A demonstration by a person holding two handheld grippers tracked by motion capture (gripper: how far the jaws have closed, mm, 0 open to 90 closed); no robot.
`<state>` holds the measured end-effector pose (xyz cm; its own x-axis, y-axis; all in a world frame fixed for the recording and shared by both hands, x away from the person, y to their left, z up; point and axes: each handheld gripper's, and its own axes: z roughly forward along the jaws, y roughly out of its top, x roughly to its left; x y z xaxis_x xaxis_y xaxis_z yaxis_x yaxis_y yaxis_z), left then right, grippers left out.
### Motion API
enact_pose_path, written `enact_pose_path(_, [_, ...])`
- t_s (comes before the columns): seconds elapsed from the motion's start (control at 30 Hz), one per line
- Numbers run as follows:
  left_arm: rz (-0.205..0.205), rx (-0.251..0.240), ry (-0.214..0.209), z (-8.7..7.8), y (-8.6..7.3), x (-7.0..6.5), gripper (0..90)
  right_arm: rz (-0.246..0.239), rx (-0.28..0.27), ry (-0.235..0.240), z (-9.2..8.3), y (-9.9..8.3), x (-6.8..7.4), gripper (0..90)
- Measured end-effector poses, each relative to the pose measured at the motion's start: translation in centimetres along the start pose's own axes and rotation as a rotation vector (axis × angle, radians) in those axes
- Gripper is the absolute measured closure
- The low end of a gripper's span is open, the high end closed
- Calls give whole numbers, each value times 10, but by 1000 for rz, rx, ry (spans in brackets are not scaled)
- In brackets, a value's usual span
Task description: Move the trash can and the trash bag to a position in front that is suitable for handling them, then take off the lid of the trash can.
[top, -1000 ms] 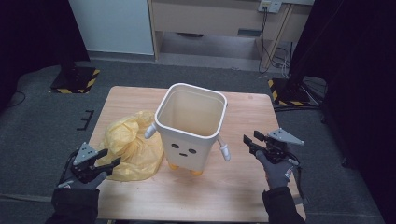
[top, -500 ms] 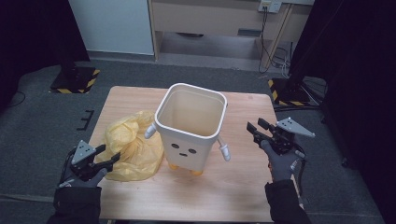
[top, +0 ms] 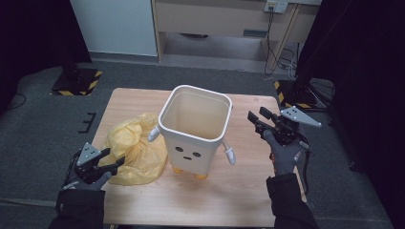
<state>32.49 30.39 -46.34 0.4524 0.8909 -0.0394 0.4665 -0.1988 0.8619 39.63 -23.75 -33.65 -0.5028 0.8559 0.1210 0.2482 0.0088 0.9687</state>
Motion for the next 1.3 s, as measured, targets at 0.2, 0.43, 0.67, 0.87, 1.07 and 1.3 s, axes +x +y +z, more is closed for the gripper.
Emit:
enact_pose_path(0.2, [-26,3,-13,2,-2,2,312,-8,-3,4,3,6,2,459])
enact_pose_path(0.43, [-19,19,-17,4,-2,1,309,-14,-6,9,3,17,4,453])
enact_pose_path(0.67, [-20,34,-23,6,-2,1,306,-25,-15,29,7,31,11,444])
enact_pose_path(0.87, [-23,41,-35,9,-3,0,302,-18,-36,64,15,50,19,442])
enact_pose_path(1.07, [-30,41,-37,9,-3,1,300,-33,-18,116,29,66,35,438])
enact_pose_path(1.3, [-30,40,-37,9,-3,1,299,-32,17,189,54,76,54,436])
